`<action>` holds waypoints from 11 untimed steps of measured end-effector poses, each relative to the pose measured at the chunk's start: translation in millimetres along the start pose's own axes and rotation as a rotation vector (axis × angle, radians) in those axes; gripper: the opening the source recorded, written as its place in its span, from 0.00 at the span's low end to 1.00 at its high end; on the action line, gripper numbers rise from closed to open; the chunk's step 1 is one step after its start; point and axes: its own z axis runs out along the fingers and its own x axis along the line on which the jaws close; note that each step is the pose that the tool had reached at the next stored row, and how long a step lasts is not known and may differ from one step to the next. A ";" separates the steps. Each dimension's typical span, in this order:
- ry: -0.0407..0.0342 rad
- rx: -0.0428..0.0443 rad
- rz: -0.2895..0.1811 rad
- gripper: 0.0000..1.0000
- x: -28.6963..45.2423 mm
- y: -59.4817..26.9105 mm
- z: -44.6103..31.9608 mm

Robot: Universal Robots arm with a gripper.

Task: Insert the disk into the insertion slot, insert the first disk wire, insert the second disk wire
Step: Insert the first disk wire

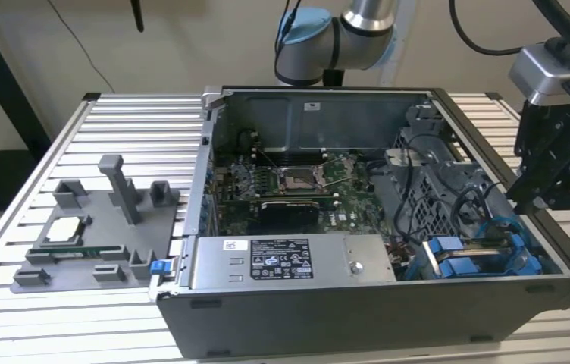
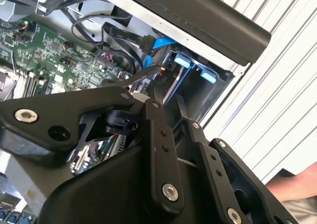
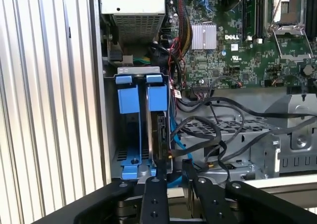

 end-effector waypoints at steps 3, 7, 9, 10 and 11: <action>-0.0002 -0.0009 0.000 1.00 -0.3 -0.1 -2.5; 0.0000 -0.0013 0.000 1.00 -0.3 -0.1 -2.7; -0.0001 -0.0014 0.000 1.00 -0.3 -0.1 -2.7; -0.0001 -0.0014 0.000 1.00 -0.3 -0.1 -2.7; 0.0000 -0.0014 0.000 1.00 -0.3 -0.3 -2.7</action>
